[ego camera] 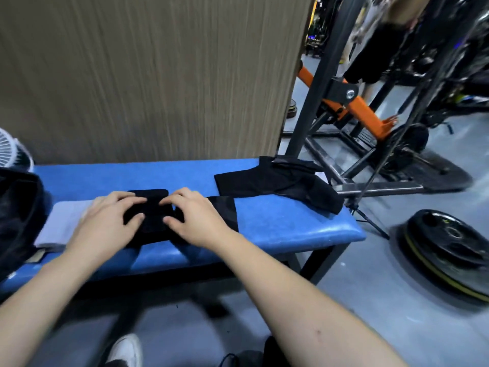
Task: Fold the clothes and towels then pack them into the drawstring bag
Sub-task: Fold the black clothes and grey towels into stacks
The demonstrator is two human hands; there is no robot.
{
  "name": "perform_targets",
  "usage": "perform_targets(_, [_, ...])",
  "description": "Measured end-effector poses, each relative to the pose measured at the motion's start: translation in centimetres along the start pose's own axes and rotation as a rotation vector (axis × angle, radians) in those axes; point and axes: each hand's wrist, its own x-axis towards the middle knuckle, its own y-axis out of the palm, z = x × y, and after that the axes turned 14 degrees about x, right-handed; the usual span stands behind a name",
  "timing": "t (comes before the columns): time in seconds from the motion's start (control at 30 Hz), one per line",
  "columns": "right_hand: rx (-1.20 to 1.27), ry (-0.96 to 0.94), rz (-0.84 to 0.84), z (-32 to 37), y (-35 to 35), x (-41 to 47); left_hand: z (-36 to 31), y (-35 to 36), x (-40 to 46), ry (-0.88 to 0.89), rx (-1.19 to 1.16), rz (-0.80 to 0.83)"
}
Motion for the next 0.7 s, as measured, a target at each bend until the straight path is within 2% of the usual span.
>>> perform_targets(0.17, [0.024,0.020,-0.061,-1.4,-2.3,-1.0,-2.5,-0.7,0.5,0.014,-0.017,-0.134])
perform_targets(0.33, [0.009,0.081,-0.117,-3.8,-5.8,-2.8,-7.0,-0.9,1.1,0.070,-0.073,-0.187])
perform_targets(0.7, [0.034,0.325,-0.303,-10.7,-14.4,-7.8,-17.0,2.1,4.0,0.152,-0.138,-0.092])
